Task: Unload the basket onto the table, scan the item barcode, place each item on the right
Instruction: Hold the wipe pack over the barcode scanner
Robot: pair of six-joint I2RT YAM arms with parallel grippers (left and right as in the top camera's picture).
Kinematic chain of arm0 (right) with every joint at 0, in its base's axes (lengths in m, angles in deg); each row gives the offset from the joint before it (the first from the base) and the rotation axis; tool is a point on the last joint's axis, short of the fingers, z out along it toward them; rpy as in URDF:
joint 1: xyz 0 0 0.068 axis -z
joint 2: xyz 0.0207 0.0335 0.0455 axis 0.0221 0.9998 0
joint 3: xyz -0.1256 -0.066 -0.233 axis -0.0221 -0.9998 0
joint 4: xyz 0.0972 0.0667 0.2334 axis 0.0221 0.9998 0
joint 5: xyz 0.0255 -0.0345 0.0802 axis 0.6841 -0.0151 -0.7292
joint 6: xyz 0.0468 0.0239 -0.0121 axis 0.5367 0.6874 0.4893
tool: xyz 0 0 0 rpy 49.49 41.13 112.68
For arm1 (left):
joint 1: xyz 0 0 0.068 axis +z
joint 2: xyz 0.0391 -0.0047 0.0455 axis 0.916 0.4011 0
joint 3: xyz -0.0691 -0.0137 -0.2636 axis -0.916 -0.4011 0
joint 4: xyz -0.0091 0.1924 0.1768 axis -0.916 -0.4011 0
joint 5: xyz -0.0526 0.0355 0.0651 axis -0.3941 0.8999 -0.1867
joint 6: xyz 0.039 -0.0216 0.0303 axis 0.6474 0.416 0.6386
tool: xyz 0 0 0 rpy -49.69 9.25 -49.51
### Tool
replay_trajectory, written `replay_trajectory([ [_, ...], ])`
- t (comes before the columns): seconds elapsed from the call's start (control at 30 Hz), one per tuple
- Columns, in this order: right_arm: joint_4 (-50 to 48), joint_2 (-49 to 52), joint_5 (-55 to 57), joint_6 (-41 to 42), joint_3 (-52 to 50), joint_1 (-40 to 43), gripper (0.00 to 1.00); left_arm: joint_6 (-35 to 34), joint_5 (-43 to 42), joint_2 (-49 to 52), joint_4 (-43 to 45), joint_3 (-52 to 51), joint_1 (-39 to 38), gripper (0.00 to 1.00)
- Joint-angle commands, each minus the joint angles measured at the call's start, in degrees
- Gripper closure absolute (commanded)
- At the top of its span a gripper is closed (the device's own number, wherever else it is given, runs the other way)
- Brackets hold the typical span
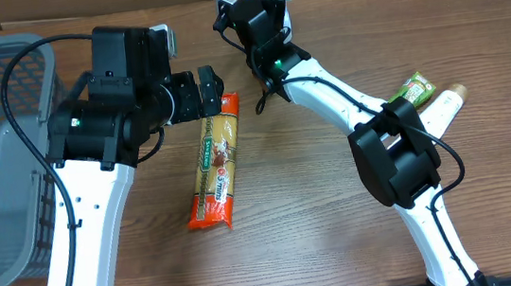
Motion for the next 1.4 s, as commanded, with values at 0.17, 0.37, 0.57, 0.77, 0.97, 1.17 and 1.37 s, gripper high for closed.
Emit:
replay_trajectory([
  [0.17, -2.08, -0.09, -1.73, -0.09, 1.09, 1.22, 0.96, -0.15, -0.46, 0.09, 0.17, 0.24, -0.04, 0.00],
  [0.37, -2.40, 0.35, -1.73, -0.09, 1.09, 1.40, 0.96, -0.15, -0.46, 0.09, 0.17, 0.24, -0.04, 0.01],
  [0.57, -2.64, 0.13, 0.87, -2.62, 1.09, 0.66, 0.96, -0.15, -0.46, 0.09, 0.15, 0.24, -0.04, 0.01],
  [0.77, -0.07, -4.92, 0.74, 2.08, 1.09, -0.46, 0.96, -0.15, -0.46, 0.09, 0.17, 0.24, -0.07, 0.00],
  [0.97, 16.81, -17.40, -5.86, 16.70, 1.09, -0.22, 0.96, -0.15, -0.46, 0.09, 0.15, 0.24, -0.04, 0.00],
  [1.17, 35.63, -29.31, -14.01, 35.30, 1.09, 0.59, 0.96, -0.15, -0.46, 0.09, 0.17, 0.24, -0.04, 0.01],
  [1.37, 61.53, -36.74, -35.06, 63.69, 1.09, 3.17, 0.96, -0.15, -0.46, 0.09, 0.17, 0.24, -0.04, 0.00],
])
